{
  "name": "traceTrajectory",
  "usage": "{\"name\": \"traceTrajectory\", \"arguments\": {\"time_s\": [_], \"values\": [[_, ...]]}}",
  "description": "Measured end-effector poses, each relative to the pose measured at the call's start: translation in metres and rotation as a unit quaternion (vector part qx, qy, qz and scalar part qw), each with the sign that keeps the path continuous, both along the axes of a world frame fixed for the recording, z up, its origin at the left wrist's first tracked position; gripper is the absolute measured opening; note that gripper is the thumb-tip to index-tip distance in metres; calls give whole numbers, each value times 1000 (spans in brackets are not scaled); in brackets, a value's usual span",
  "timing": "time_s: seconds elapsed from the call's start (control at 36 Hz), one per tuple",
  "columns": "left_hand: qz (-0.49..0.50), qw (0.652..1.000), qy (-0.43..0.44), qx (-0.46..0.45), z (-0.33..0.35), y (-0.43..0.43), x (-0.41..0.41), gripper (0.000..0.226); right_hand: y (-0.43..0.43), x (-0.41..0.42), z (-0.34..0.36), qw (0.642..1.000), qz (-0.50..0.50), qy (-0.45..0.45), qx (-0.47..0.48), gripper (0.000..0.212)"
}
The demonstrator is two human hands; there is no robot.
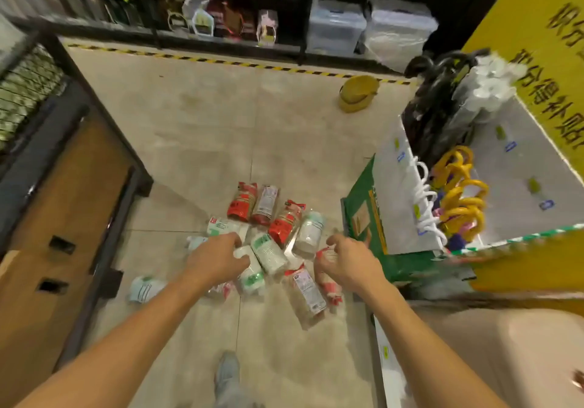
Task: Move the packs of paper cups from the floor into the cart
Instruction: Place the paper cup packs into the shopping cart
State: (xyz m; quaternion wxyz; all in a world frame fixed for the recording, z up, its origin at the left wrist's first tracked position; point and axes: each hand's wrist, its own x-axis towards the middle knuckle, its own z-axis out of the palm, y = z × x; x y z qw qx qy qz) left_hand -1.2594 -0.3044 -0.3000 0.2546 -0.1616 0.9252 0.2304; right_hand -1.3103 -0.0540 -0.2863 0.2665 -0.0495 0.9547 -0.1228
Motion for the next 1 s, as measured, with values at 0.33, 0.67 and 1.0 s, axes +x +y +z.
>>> {"name": "traceTrajectory", "arguments": {"time_s": [0.33,0.67,1.0], "values": [[137,988,-64,39,-215,-17,-83,48,-11,-71,-221,995,-33,-95,15,51],[402,904,-25,146,-558,-11,-132,97,4,-101,-563,989,-92,-111,-21,64],[522,849,75,28,-758,12,-140,122,36,-81,-781,988,-152,18,15,126]]}}
